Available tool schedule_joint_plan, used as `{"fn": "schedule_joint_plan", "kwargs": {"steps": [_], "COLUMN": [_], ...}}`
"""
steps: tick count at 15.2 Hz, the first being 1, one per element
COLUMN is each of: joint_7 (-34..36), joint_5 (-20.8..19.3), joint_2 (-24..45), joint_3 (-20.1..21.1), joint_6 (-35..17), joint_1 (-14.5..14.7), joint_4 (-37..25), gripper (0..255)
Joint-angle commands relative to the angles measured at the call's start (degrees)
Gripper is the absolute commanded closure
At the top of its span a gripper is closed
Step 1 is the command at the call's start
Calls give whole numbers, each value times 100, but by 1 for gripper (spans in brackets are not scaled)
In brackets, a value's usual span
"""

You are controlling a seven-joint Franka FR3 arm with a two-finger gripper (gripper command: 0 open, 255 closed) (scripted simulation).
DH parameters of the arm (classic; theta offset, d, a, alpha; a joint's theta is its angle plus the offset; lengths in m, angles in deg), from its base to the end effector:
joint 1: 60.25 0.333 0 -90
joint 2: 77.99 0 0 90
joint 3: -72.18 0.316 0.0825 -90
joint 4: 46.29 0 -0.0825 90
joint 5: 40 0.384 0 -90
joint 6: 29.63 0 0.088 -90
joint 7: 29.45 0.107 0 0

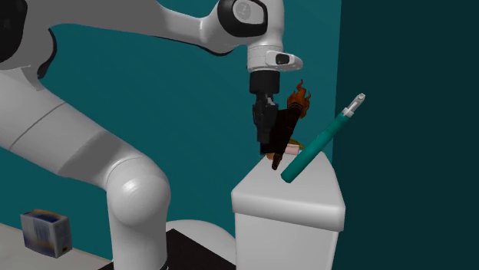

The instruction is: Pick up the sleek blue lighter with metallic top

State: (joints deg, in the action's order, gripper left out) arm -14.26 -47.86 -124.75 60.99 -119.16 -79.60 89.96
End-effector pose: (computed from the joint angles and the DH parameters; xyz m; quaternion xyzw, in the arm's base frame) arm 0.2443 -0.1815 0.5821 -0.9328 0.3604 0.0042 0.0028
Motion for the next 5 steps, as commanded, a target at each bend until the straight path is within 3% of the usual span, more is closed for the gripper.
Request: {"fn": "schedule_joint_plan", "kwargs": {"steps": [1,5], "joint_7": [6,1], "joint_5": [25,41], "joint_2": [46,96], "joint_3": [26,41], "joint_6": [147,295], "joint_1": [13,23], "joint_4": [-191,-389], "gripper": [255,255]}}
